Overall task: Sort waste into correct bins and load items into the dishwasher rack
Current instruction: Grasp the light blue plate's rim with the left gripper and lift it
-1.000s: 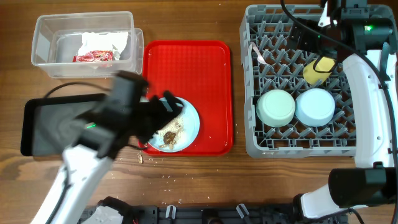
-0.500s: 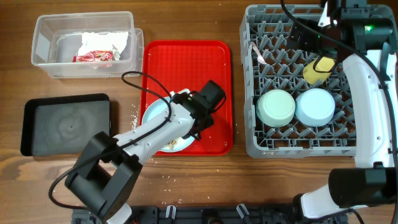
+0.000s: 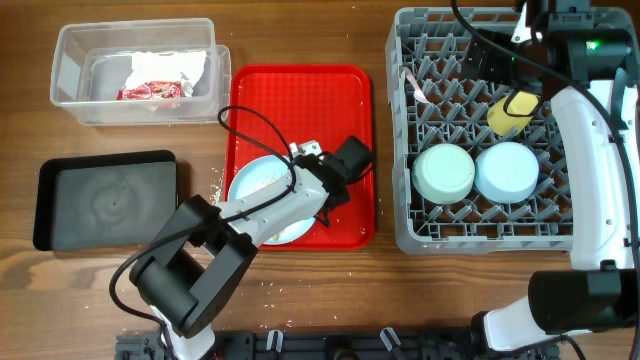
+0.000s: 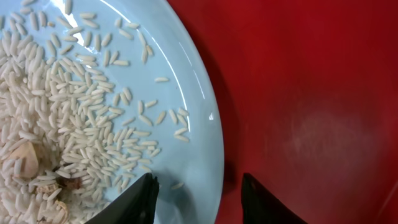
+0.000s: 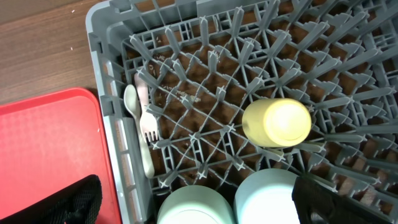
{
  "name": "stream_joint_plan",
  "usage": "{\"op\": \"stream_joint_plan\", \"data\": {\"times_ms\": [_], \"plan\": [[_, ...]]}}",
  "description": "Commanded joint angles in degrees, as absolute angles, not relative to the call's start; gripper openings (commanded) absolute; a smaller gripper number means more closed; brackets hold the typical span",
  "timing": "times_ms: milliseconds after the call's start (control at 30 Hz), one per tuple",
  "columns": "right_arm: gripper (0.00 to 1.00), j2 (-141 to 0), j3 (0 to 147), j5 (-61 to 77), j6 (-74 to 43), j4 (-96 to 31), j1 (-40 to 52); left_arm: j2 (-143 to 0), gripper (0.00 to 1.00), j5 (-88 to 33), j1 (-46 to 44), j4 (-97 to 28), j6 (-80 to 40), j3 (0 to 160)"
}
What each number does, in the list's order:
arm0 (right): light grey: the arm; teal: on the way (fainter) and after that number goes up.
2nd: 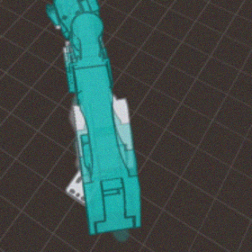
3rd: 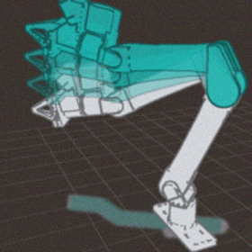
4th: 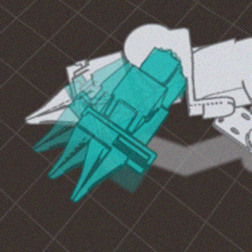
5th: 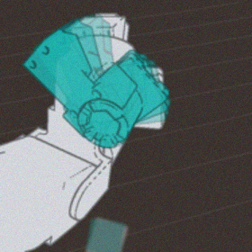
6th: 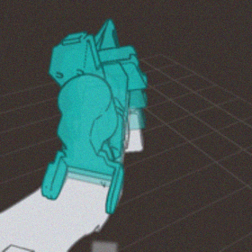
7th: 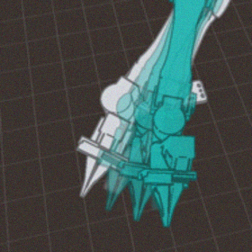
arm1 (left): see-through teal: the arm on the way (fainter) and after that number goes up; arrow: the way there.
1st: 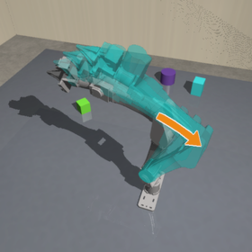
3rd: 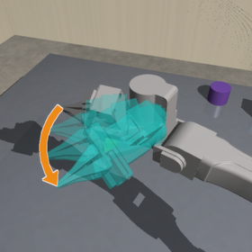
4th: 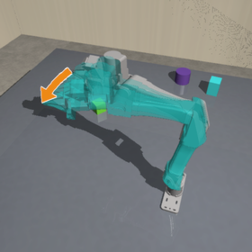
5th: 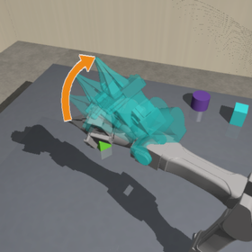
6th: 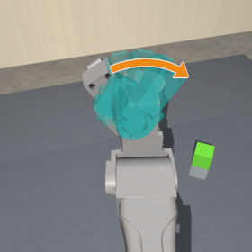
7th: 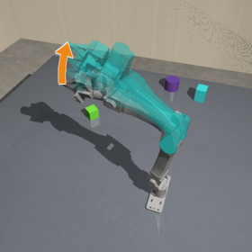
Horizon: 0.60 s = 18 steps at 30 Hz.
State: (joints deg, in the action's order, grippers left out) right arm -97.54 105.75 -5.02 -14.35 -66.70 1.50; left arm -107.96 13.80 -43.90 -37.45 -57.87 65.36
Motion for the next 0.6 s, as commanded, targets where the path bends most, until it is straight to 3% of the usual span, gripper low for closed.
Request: {"op": "stream_joint_plan", "data": {"times_ms": [0,100,233,567], "plan": [[1.00,-98.04,105.62,-5.96,-15.18,-66.52,1.43,-110.50,0.38,14.55,-44.05,-37.89,-57.23,64.93],[1.00,-98.04,105.62,-5.96,-15.18,-66.52,1.43,-110.48,0.19,14.46,-44.05,-37.93,-57.21,64.93],[1.00,-98.04,105.62,-5.96,-15.16,-66.52,1.43,-109.89,0.04,14.96,-44.05,-40.14,-57.21,66.06],[1.00,-98.04,105.62,-5.98,-15.18,-66.52,1.43,-109.49,0.04,19.29,-44.14,-51.13,-57.19,74.17]]}}
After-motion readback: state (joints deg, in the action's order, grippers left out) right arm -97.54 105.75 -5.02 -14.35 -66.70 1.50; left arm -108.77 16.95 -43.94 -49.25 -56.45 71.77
